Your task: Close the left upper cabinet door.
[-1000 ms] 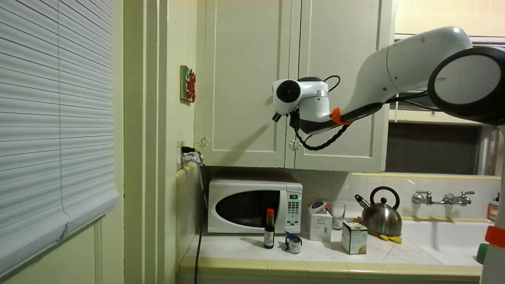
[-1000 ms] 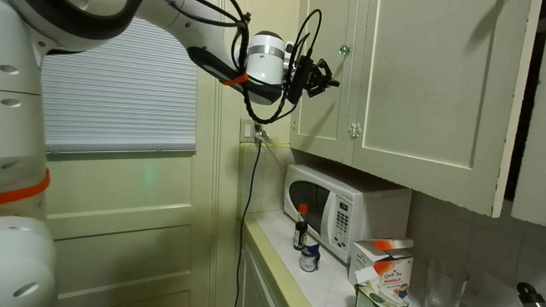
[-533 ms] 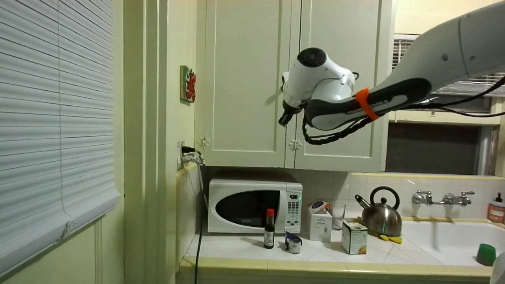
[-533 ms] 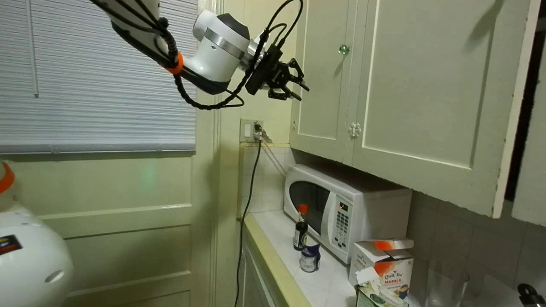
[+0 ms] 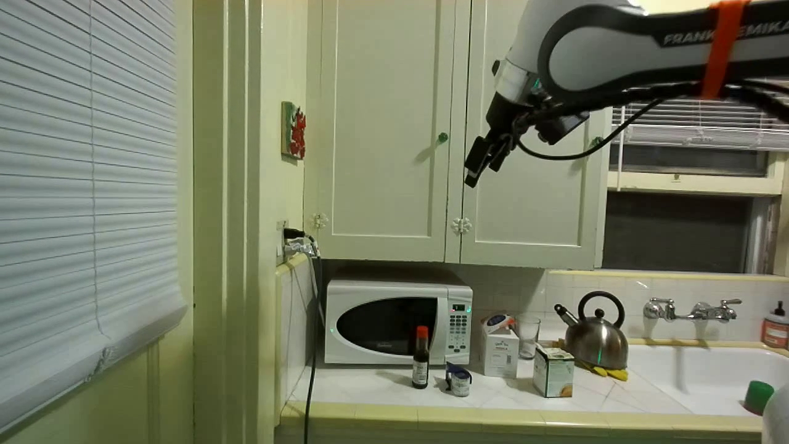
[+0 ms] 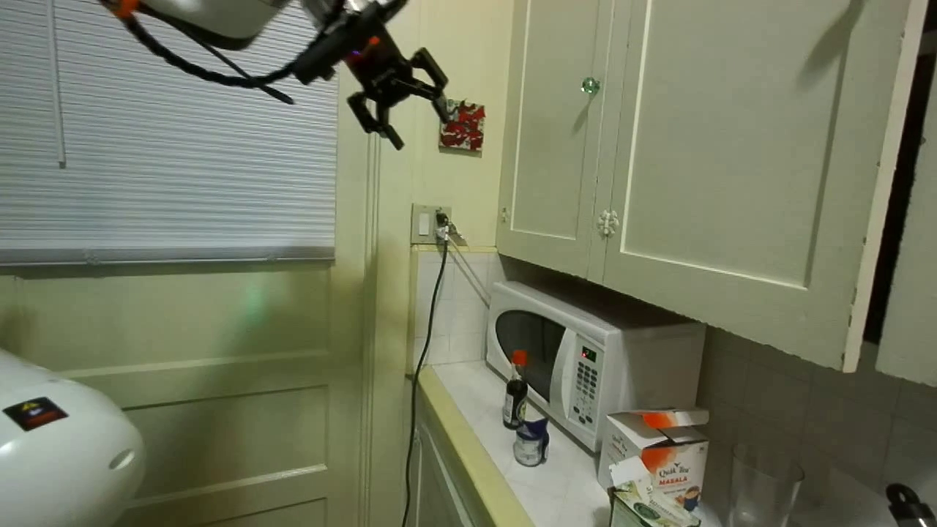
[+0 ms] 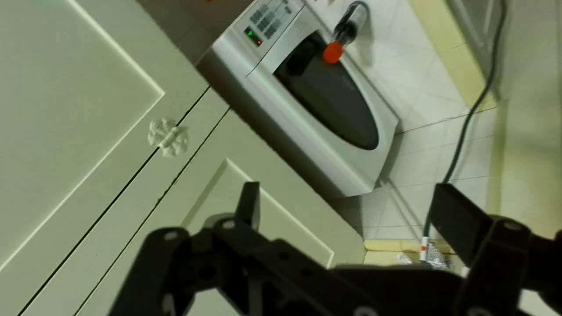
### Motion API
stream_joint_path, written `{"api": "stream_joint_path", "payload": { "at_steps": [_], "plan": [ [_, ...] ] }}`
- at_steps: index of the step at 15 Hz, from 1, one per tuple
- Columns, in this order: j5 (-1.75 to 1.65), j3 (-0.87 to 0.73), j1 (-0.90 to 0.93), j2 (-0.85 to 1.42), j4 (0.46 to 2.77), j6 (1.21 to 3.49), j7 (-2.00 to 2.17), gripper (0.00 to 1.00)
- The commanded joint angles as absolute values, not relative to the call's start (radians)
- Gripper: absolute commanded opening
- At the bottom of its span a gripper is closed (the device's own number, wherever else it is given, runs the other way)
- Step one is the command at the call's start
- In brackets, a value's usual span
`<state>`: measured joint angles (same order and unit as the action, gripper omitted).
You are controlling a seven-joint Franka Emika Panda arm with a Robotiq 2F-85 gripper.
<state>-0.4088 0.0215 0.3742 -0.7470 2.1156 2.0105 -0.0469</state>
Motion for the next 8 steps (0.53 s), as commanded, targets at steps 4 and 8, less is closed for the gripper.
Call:
{"api": "stream_joint_path", "payload": {
  "at_steps": [4, 8],
  "plan": [
    [-0.168, 0.169, 0.272, -0.883, 2.151, 1.815, 0.013, 1.00],
    [-0.148, 0.180, 0.263, -0.914, 2.187, 1.809, 0.036, 1.00]
  ]
}}
